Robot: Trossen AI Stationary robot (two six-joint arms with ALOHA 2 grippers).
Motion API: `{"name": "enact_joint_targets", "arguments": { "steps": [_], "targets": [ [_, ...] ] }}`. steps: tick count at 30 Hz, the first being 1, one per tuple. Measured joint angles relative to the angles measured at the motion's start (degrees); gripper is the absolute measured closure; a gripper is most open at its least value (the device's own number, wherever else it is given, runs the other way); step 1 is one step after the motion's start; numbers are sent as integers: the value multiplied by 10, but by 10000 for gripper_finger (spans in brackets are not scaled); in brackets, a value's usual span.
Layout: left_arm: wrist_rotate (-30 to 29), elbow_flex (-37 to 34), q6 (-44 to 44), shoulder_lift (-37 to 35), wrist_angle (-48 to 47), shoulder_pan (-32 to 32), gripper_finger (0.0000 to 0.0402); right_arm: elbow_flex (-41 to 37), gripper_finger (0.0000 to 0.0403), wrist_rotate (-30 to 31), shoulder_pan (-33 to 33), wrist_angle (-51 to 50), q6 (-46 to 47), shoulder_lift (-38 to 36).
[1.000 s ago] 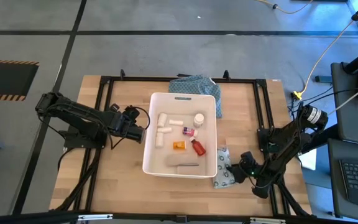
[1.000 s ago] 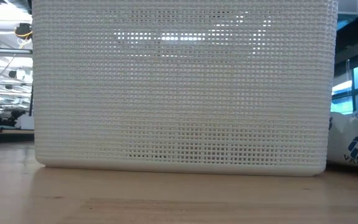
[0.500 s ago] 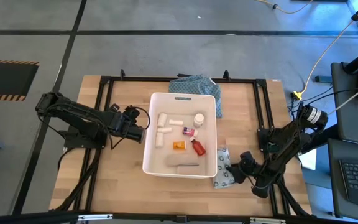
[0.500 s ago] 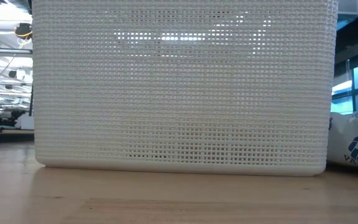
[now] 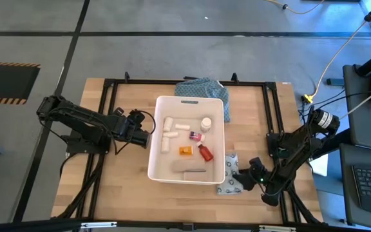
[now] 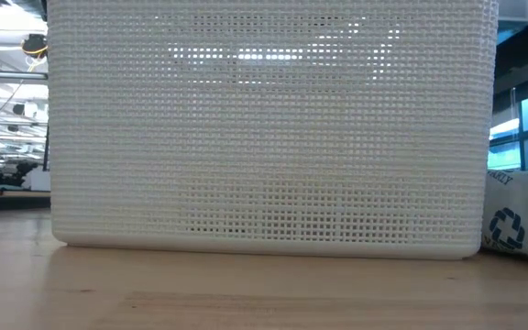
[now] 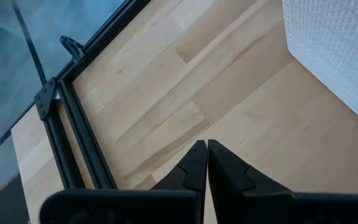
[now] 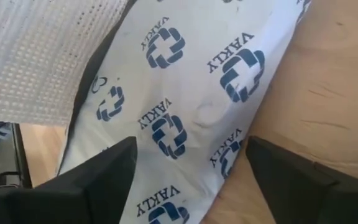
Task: Pick & place medical supplies in basket/bin
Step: Put the light blue mailer bag into the white bin
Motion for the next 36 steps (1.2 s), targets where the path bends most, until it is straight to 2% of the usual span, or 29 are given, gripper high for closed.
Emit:
{"name": "enact_joint_targets", "arguments": {
  "steps": [16, 36],
  "targets": [
    [0, 0, 0, 0, 0, 0, 392, 0, 89, 14, -7, 1, 45, -1],
    [0, 0, 0, 0, 0, 0, 389, 2, 89, -7, -53, 35, 17, -1]
  ]
}}
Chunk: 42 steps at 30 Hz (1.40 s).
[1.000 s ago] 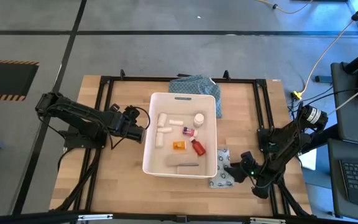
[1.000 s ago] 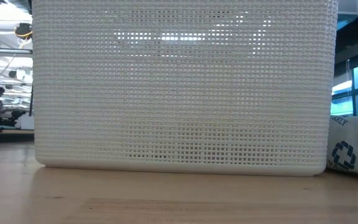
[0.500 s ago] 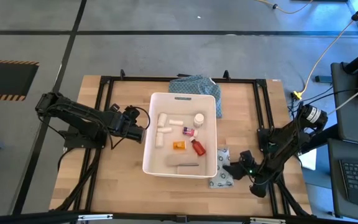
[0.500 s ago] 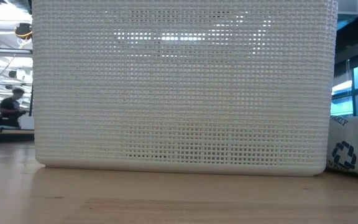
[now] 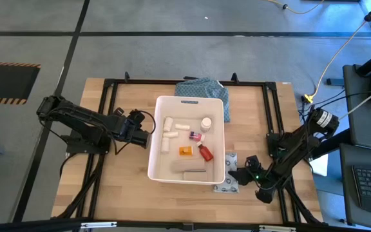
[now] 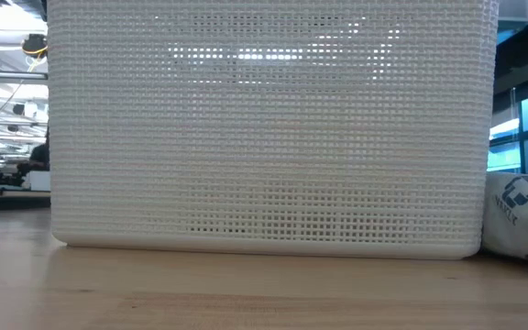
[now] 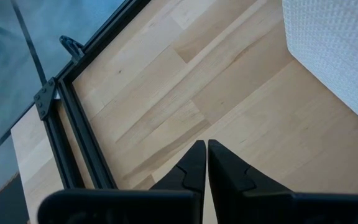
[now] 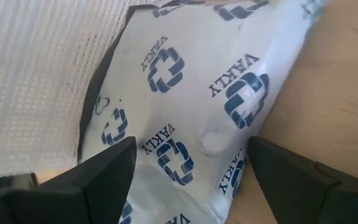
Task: Pick & place medical supplies in basket/bin
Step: Put the light blue mailer bag into the white bin
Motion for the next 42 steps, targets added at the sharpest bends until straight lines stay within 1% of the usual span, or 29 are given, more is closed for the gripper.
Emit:
{"name": "enact_joint_targets", "arguments": {
  "steps": [4, 8, 12, 21, 23, 25, 27, 29, 31, 35, 42],
  "targets": [
    [1, 0, 0, 0, 0, 0, 393, 0, 89, -18, 0, -16, -79, 1],
    [16, 0, 3, 0, 0, 0, 393, -1, 89, -21, 0, 14, -143, 0],
    [16, 0, 9, 0, 0, 0, 389, -1, 89, -25, -7, 20, -121, 0],
    [14, 0, 9, 0, 0, 0, 393, -4, 89, -22, -8, 67, -134, -1],
    [14, 0, 9, 0, 0, 0, 393, -13, 89, -28, -8, 88, -136, -12],
    [14, 0, 9, 0, 0, 0, 391, -24, 89, -32, -4, 127, -163, -26],
    [14, 0, 9, 0, 0, 0, 389, -34, 89, -14, 0, 177, -199, -35],
    [14, 0, 9, 0, 0, 0, 389, -44, 89, 21, 4, 223, -236, -41],
    [10, 0, 10, 0, -2, 0, 390, -48, 89, 34, 5, 235, -239, -42],
    [3, 0, 11, 0, 0, 0, 394, -49, 89, -3, -11, 223, -222, -37],
    [-12, 0, 10, 0, 0, 0, 389, -49, 89, -13, -46, 227, -256, -36]
  ]
}}
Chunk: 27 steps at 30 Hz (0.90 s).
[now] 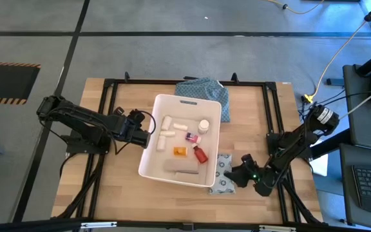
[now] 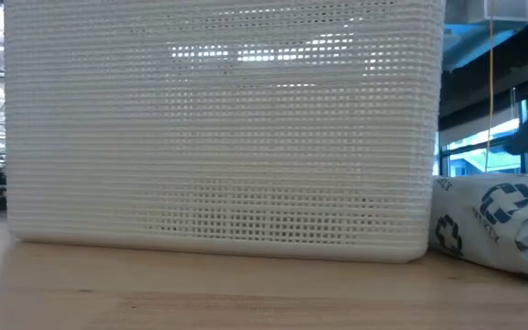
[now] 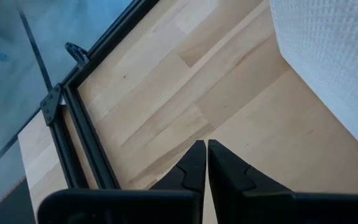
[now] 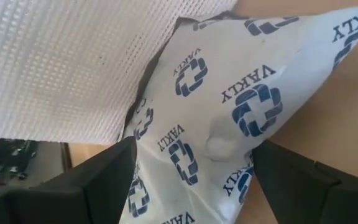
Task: Pick & place medical supplies in basket/bin
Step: Put the light blue mailer bag into the white bin
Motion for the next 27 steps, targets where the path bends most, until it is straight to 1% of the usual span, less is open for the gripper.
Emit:
{"name": "enact_joint_targets", "arguments": {
  "steps": [2, 6, 7, 11, 14, 18, 23, 27],
  "targets": [
    [0, 0, 0, 0, -1, 0, 389, 0, 89, -6, -10, 0, -9, 0],
    [0, 0, 0, 0, 0, 0, 392, 0, 89, -63, -31, 4, -15, 0],
    [0, 0, 0, 0, 0, 0, 393, 0, 89, -70, -35, 5, -28, 0],
    [-5, 0, 0, 0, 0, 0, 393, 0, 89, -72, -52, 7, -86, 0],
    [-4, 0, 0, 0, 0, 0, 390, 0, 89, -73, -60, 7, -91, 0],
    [-4, 0, 0, 0, 0, 0, 390, 0, 89, -93, -60, 9, -116, 0],
    [-4, 0, 0, 0, 0, 0, 394, 0, 89, -94, -60, 21, -116, -1],
    [-4, 0, -1, 0, 0, 0, 392, 0, 89, -91, -60, 26, -140, -1]
  ]
}}
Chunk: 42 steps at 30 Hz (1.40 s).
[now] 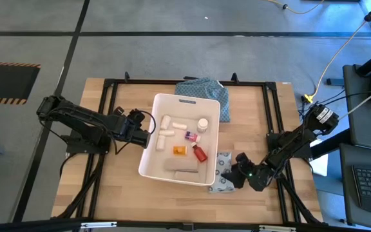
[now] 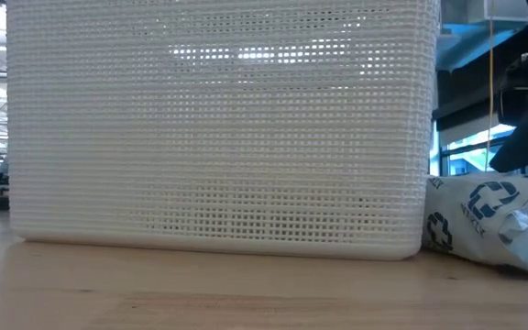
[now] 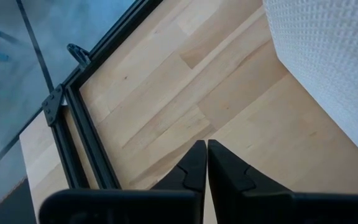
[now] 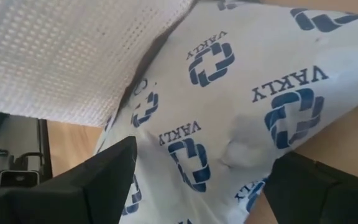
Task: Pick & place medical supplies in basket/bin
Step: Put the light blue mailer bag into the white bin
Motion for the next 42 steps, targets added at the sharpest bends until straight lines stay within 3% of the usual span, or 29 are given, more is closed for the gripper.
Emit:
{"name": "enact_joint_targets", "arguments": {
  "steps": [13, 29, 42],
  "targets": [
    [0, 0, 0, 0, 2, 0, 393, 2, 97, 11, -11, 13, -6, 0],
    [0, 0, 0, 0, 1, 0, 393, 2, 223, 1, -21, 27, -7, -1],
    [7, 0, 1, 0, 1, 0, 394, 2, 229, -6, -13, -6, -35, -57]
  ]
}}
